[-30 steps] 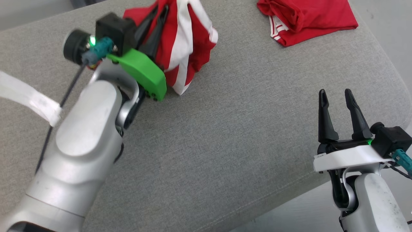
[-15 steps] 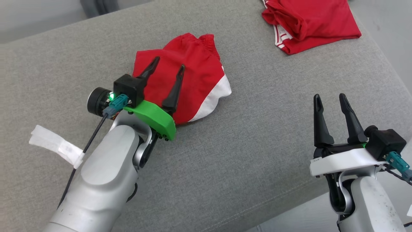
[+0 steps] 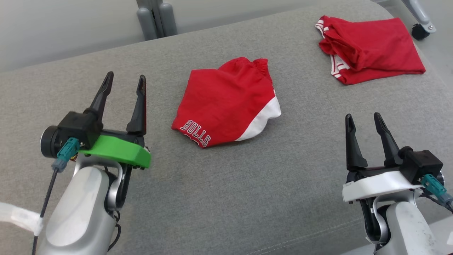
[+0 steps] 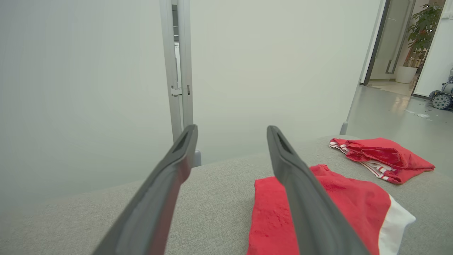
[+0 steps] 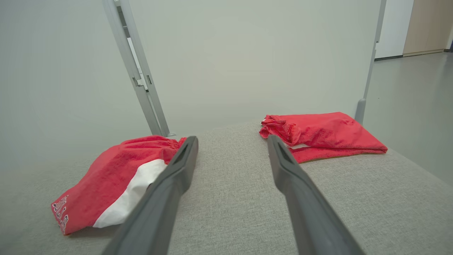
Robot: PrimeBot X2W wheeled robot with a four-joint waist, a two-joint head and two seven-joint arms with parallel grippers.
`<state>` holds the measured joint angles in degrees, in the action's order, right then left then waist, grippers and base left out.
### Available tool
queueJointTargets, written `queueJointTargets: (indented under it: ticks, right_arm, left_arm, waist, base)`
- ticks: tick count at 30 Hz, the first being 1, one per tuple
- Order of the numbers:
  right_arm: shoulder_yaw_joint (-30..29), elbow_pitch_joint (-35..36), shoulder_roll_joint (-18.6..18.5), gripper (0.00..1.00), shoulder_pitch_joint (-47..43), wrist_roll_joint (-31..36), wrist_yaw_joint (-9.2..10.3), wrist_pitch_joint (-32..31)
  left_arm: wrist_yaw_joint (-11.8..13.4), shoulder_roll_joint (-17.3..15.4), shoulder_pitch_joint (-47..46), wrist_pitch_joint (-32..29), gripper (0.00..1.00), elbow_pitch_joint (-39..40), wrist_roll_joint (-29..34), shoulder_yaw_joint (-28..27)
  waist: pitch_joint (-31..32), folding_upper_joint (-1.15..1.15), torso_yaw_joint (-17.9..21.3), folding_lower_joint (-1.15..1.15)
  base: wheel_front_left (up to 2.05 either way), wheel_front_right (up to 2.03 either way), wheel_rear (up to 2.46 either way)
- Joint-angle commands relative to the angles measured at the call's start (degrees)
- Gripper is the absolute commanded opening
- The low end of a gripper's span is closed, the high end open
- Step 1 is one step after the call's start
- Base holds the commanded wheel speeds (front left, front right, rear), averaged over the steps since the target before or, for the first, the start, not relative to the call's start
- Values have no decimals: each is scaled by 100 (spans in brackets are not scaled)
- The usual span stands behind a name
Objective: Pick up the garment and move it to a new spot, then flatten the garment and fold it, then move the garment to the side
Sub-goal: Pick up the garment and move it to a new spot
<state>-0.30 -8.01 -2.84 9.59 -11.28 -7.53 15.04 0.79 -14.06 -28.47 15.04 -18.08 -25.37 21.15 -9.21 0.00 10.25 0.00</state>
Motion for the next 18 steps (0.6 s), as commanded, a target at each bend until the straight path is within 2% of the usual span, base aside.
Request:
queueJointTargets:
  ticks: [1, 9, 18]
  right_arm:
    - [-3, -19, -10, 100, -91, 50, 10, 17]
    - [19, -71, -58, 100, -196, 157, 10, 17]
    - [81, -89, -203, 100, -254, 131, 10, 17]
  left_arm:
    - [35, -68, 249, 14, 100, 114, 55, -134]
    - [65, -199, 1087, 8, 100, 569, 196, -732]
    - [39, -275, 2042, 9, 100, 939, 272, -1206]
  waist:
    - [289, 0, -343, 0]
    - [569, 0, -783, 0]
    - [778, 0, -1044, 0]
  base:
    - [0, 0, 0]
    - [0, 0, 0]
    - [0, 0, 0]
